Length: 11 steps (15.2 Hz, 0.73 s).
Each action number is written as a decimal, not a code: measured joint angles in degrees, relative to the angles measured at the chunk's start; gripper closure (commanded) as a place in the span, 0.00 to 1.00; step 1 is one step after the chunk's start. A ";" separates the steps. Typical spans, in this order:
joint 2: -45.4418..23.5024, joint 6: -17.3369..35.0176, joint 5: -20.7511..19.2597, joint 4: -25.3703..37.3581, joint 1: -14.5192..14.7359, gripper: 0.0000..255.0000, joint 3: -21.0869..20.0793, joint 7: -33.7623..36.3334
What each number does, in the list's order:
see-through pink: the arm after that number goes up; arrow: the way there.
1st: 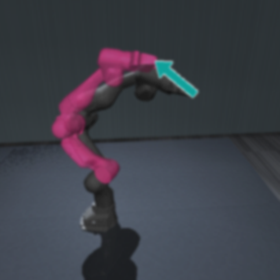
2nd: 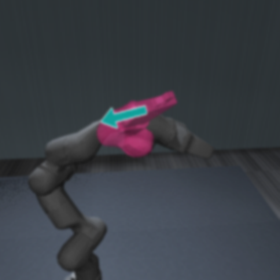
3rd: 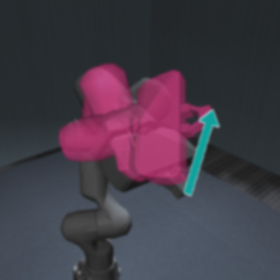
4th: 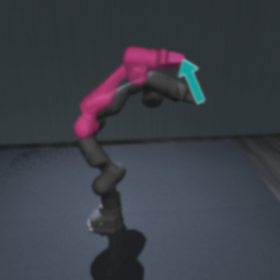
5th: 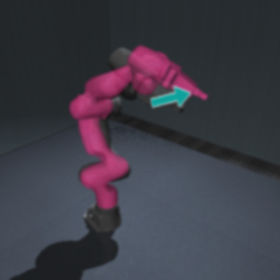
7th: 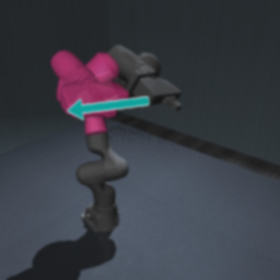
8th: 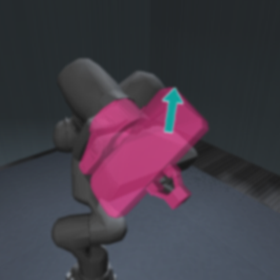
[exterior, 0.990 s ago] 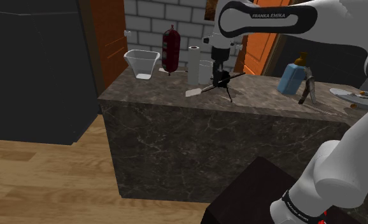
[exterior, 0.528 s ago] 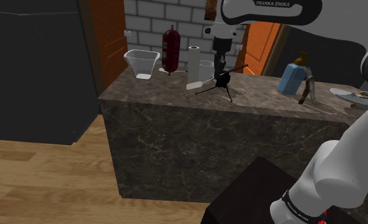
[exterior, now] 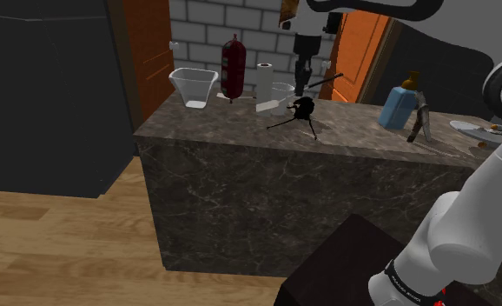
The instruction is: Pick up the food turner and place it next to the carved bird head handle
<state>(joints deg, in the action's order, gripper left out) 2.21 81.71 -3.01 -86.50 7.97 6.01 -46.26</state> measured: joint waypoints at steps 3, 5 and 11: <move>-1.04 -2.60 0.07 3.64 -0.02 1.00 0.03 -0.18; -1.80 -4.51 0.13 6.31 -0.07 1.00 0.07 -0.35; -4.55 -10.28 0.35 14.82 -0.16 1.00 0.16 -0.76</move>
<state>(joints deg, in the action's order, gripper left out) -2.34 71.43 -2.66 -71.68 7.80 6.17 -47.02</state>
